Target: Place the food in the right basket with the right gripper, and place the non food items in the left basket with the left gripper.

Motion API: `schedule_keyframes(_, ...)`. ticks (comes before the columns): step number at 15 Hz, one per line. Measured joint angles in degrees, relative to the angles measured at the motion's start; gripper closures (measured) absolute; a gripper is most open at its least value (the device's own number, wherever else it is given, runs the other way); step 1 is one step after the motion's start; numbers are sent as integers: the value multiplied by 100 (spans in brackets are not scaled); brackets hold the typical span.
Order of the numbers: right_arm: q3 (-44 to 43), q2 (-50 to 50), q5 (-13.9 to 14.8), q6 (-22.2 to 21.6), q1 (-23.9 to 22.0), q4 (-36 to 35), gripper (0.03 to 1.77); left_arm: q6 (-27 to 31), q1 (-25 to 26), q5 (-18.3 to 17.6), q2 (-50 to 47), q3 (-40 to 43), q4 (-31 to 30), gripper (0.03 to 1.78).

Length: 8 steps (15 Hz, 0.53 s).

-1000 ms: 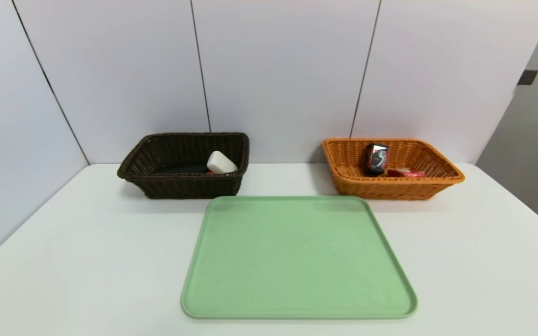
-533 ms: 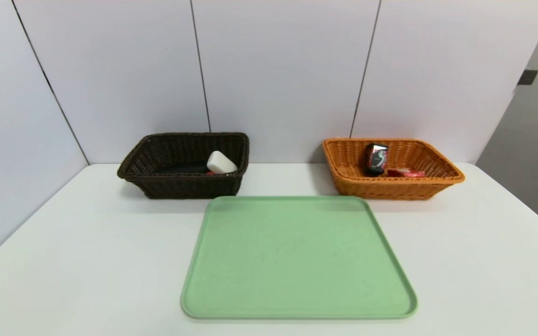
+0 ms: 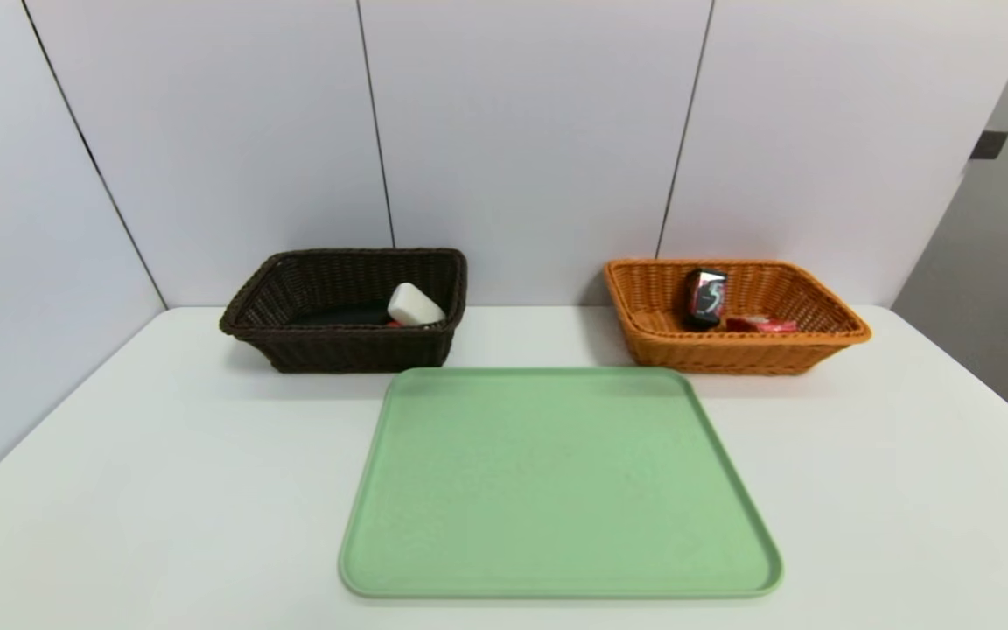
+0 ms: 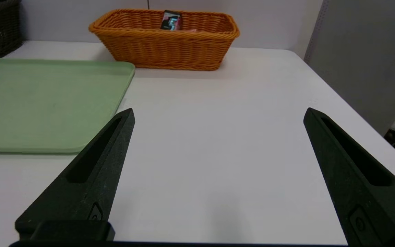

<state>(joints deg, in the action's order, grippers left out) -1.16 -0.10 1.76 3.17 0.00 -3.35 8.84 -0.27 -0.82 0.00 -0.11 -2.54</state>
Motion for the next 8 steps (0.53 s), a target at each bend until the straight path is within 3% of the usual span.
schedule_keyframes(3,89,0,-222,-180,0,340,10,-99,0,-102,0,9,280,12)
schedule_keyframes(5,78,0,-224,-453,0,401,10,-283,0,-100,0,9,283,12)
schedule_keyframes(8,89,0,-200,-477,0,357,10,-546,0,-76,0,11,276,12)
